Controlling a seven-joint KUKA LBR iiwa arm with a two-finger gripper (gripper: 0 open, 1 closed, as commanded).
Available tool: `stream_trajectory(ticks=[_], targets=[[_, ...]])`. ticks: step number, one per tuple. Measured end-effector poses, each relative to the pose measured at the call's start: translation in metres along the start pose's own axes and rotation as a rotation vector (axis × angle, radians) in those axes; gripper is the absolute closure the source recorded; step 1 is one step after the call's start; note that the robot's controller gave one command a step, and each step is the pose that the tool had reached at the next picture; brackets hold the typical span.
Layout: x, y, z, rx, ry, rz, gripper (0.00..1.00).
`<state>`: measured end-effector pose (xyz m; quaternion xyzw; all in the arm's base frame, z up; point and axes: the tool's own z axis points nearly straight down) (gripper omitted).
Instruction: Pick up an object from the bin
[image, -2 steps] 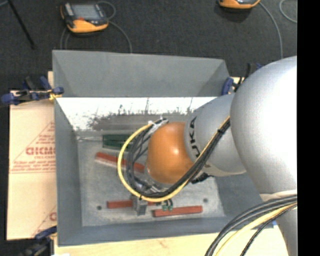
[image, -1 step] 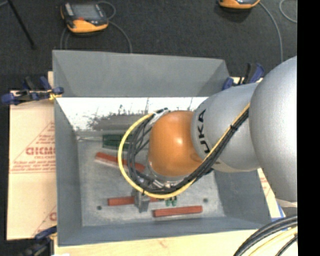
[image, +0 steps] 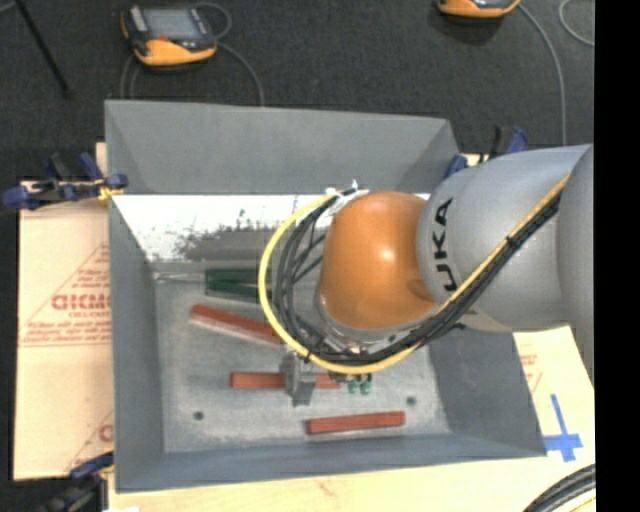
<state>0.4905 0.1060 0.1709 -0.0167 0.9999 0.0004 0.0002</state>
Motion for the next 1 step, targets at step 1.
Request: stream_trajectory(ticks=[1], targets=[[-0.0275,0.0521,-0.0757,-0.001,-0.003,-0.058,1.00]])
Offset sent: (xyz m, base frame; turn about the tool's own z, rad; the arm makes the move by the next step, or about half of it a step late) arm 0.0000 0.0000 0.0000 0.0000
